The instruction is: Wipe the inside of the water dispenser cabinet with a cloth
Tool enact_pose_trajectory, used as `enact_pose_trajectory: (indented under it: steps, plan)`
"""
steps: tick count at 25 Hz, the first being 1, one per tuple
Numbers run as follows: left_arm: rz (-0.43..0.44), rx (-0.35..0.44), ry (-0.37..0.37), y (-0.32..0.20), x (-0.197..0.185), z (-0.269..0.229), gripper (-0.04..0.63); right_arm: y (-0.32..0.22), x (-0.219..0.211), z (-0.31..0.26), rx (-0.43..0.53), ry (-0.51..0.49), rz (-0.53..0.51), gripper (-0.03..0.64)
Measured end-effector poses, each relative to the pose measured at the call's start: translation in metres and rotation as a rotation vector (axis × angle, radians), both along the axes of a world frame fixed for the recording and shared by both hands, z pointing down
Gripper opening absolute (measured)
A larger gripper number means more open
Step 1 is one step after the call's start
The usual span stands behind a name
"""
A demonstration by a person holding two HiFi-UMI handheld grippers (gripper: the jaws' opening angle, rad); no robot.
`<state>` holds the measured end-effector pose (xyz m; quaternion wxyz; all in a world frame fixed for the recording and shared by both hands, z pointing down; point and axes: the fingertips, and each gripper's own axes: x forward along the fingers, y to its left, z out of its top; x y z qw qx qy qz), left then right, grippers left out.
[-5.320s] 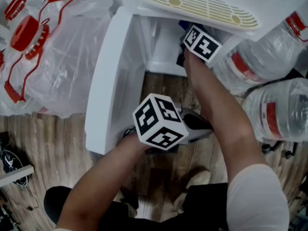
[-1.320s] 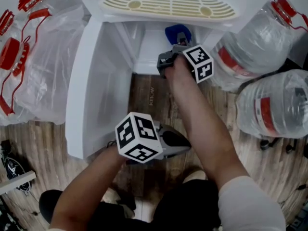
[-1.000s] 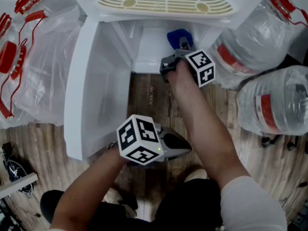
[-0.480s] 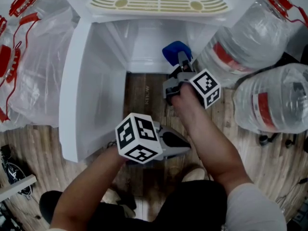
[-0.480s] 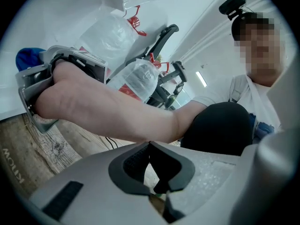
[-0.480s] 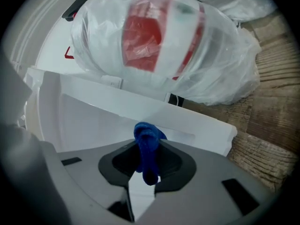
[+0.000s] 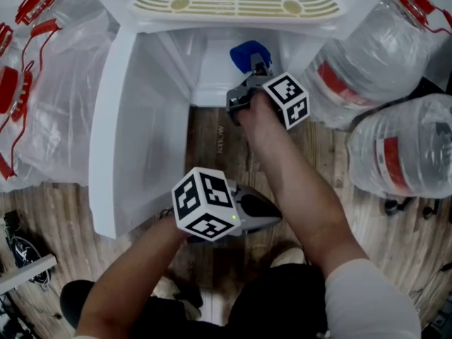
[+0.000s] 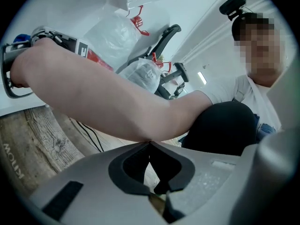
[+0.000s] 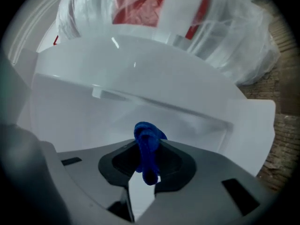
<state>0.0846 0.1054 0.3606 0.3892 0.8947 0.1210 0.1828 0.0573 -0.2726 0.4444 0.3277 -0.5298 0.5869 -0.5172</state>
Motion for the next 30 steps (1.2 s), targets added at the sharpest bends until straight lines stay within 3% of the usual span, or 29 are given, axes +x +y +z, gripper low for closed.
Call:
enact_pose_trajectory:
  steps: [10,19,30]
  plan:
    - [0.016,-0.012,-0.003,0.006,0.002,0.003,0.000,0.013,0.026,0.032,-0.070,-0.041,0.061,0.081]
    - [0.027,-0.012,0.002,0.006,0.006,0.001,0.000,0.044,0.030,0.040,-0.077,-0.014,-0.022,0.083]
    - [0.023,0.007,0.008,0.001,0.006,-0.003,0.000,0.083,0.043,0.047,-0.098,0.088,-0.163,0.083]
